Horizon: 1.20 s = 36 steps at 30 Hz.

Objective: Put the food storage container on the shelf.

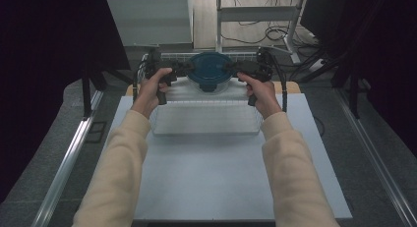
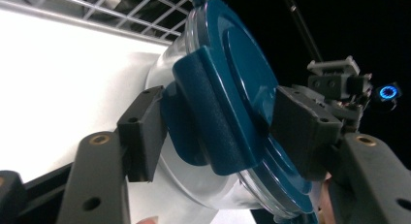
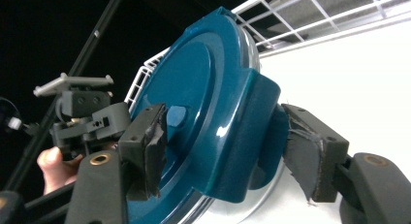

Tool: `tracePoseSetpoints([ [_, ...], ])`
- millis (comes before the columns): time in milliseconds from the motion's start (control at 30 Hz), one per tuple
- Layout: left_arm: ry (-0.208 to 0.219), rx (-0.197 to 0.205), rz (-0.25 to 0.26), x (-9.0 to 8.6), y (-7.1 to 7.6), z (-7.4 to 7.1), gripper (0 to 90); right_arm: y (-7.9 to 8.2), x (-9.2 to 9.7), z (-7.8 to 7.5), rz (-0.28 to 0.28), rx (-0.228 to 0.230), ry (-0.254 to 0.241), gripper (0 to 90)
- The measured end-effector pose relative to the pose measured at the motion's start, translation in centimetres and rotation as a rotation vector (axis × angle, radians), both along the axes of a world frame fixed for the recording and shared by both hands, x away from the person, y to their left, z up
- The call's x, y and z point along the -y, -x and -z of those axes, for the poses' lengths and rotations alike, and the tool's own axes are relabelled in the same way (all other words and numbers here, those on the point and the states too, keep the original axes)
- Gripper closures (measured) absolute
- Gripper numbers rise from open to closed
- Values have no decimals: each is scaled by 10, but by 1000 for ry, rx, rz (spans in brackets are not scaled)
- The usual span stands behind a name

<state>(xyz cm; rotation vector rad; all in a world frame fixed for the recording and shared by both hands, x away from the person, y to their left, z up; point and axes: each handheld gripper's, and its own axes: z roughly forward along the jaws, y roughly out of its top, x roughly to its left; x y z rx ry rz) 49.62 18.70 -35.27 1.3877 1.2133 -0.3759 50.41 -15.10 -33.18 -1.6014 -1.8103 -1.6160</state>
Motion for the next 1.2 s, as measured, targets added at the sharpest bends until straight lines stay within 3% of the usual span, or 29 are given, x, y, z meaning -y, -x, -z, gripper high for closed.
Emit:
tracePoseSetpoints([
  [167,5,9,-9,1,2,1,384,1,0,1,-5,12,4,352],
  [300,-17,25,-18,4,3,-1,366,3,-4,-1,-2,28,29,299],
  [367,-51,35,-47,5,6,-3,333,4,-5,-1,17,27,52,212],
  [467,-115,67,-116,3,12,-9,254,5,-2,-2,43,21,81,159],
  [567,-141,124,-121,0,22,-18,237,11,2,-8,31,28,70,142],
  [800,-192,248,-103,0,59,-37,216,46,2,-36,66,161,158,131],
  [867,-241,276,-94,-2,72,-43,213,57,5,-42,46,204,161,139],
  [1100,-302,388,-31,-10,129,-51,203,103,15,-51,-48,379,244,149],
  [1200,-327,420,-5,-10,149,-48,199,120,17,-47,-81,425,266,148],
])
